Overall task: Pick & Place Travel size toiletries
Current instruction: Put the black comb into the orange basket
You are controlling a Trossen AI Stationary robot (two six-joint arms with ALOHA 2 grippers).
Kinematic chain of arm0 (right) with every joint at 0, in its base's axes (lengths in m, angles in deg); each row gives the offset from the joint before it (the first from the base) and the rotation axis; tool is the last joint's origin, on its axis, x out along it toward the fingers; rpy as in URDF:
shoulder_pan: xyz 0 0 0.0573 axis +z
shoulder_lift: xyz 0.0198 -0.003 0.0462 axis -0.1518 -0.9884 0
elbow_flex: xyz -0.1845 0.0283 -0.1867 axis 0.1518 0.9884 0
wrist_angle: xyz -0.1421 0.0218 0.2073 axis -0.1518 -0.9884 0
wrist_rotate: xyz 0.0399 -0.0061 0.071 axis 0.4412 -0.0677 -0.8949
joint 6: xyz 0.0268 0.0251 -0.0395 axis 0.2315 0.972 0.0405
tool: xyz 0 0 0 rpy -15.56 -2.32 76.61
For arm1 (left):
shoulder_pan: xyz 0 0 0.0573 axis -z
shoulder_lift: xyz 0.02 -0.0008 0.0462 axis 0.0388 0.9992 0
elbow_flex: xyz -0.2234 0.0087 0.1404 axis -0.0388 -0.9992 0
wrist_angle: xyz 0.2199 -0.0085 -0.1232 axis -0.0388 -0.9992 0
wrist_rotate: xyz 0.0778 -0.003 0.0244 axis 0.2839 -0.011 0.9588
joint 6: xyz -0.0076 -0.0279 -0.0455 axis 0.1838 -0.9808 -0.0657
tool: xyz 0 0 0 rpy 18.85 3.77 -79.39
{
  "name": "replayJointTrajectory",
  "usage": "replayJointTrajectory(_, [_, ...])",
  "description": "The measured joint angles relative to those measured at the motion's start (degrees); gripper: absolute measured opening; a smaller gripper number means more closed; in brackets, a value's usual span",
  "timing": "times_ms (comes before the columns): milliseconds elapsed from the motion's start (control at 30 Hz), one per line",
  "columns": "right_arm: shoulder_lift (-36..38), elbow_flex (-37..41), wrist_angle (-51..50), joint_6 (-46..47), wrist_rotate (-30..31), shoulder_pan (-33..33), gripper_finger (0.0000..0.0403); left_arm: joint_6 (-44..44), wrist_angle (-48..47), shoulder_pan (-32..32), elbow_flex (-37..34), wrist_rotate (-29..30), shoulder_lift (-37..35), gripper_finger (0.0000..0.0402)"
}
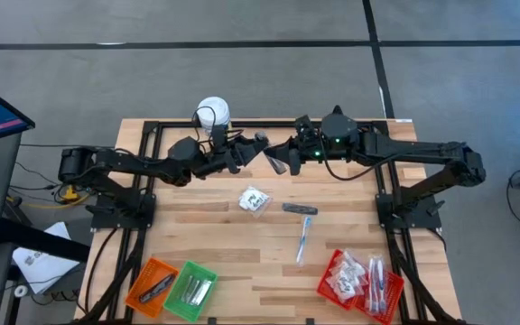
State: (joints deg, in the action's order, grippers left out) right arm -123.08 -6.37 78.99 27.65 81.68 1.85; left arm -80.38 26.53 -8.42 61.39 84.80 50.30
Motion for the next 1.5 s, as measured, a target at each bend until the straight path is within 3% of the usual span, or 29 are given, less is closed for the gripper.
replayJointTrajectory(167, [0.0,0.0,0.8,0.1,0.0,0.5,0.0004,-0.1,0.0,0.5,0.0,-0.6,0.0,0.0157])
replayJointTrajectory(433, [0.0,0.0,0.9,0.1,-0.2,0.5,0.0004,0.0,-0.4,1.0,0.0,-1.4,0.0,0.0027])
replayJointTrajectory(533, [0.0,0.0,1.5,0.2,-2.0,0.5,0.0016,-0.8,-0.1,1.0,0.0,-2.1,0.0,0.0010])
replayJointTrajectory(700, [0.1,0.0,1.5,0.1,-3.2,0.5,0.0076,-2.4,-1.3,1.0,0.0,-2.7,0.0,0.0005])
replayJointTrajectory(900, [1.4,0.0,1.8,0.6,-8.1,0.5,0.0181,-4.1,-3.1,1.0,0.0,-5.1,-1.0,0.0003])
replayJointTrajectory(1067, [4.7,0.0,1.9,0.6,-10.6,0.5,0.0256,-3.4,-20.5,1.4,0.0,-5.1,-8.4,0.0002])
replayJointTrajectory(1233, [9.9,0.0,1.4,1.6,-10.6,0.6,0.0284,-6.2,-42.2,5.3,0.0,-2.0,-19.7,0.0001])
replayJointTrajectory(1367, [13.4,0.0,1.0,1.6,-10.6,1.8,0.0286,-15.8,-57.1,13.9,0.0,5.5,-25.5,0.0001])
replayJointTrajectory(1500, [15.9,0.0,-1.5,1.5,-10.6,4.3,0.0286,-31.0,-65.5,25.7,0.0,11.4,-25.6,0.0001])
